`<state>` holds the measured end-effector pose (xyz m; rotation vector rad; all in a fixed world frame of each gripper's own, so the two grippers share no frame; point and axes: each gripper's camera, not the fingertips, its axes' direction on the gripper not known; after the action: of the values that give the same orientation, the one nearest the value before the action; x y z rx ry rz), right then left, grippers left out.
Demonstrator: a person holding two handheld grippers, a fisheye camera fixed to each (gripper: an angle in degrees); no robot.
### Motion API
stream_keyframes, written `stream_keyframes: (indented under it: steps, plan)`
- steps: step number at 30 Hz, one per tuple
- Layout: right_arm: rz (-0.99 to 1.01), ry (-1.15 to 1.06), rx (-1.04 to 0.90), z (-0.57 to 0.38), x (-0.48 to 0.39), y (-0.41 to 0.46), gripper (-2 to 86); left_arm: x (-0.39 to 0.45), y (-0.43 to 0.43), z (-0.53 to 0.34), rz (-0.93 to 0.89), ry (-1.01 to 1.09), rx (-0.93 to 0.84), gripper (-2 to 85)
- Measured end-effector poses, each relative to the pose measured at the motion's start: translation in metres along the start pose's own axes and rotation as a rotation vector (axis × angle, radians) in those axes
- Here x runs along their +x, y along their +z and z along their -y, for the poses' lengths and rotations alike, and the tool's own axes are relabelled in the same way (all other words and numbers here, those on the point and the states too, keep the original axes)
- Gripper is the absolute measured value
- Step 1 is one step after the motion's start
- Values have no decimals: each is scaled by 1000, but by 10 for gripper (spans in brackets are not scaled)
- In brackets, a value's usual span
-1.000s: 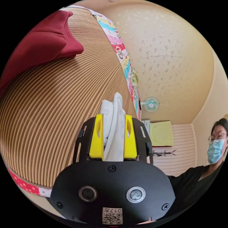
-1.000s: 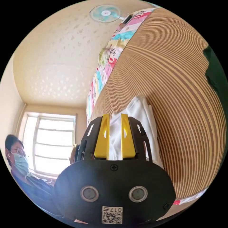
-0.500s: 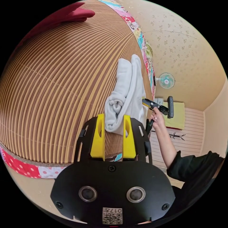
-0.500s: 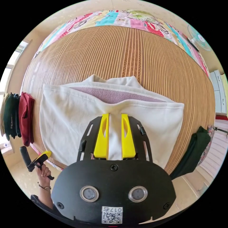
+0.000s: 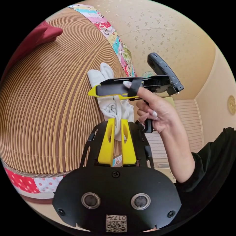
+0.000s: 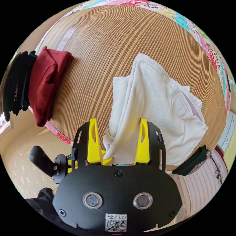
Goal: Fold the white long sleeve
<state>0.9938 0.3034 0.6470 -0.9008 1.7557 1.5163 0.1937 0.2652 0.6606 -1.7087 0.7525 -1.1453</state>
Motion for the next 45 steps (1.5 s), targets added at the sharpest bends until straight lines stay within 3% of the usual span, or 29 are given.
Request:
stream_keyframes:
  steps: [4,6,9,12,17,20,24,28,33,34,39,45]
  plan:
    - [-398,-107,-133,11,-40,38,163,10,-3,-8,22,28,-5,44]
    - [-406,-128,-157,9,-37,45,137,14,-5,-12,28,40,-26,45]
    - [-266,-102,-118,1,-10,34,117,18,-16,-17,18,50,-20,46]
    - [24,-68,-18,-17,30,11,108,29,-38,-20,-12,74,10,51]
    - [712,-123,300,-79,135,-16,103,57,-94,-18,-130,184,92,62]
    - [968,-213,491,-124,213,-12,101,72,-121,-13,-132,214,158,62]
    - [1051,-320,708,-189,307,0,99,78,-93,2,-90,202,90,78]
    - [985,-352,838,-257,409,42,97,79,-22,11,-150,167,-20,89]
    - [936,-83,652,-271,501,133,107,81,90,-4,114,136,-162,92]
    - [955,-5,589,-269,519,153,112,81,95,-6,129,129,-160,86]
    - [1009,58,662,-295,564,155,139,106,74,3,158,108,-59,114]
    - [1063,173,630,-299,619,166,215,94,85,55,207,47,-109,187]
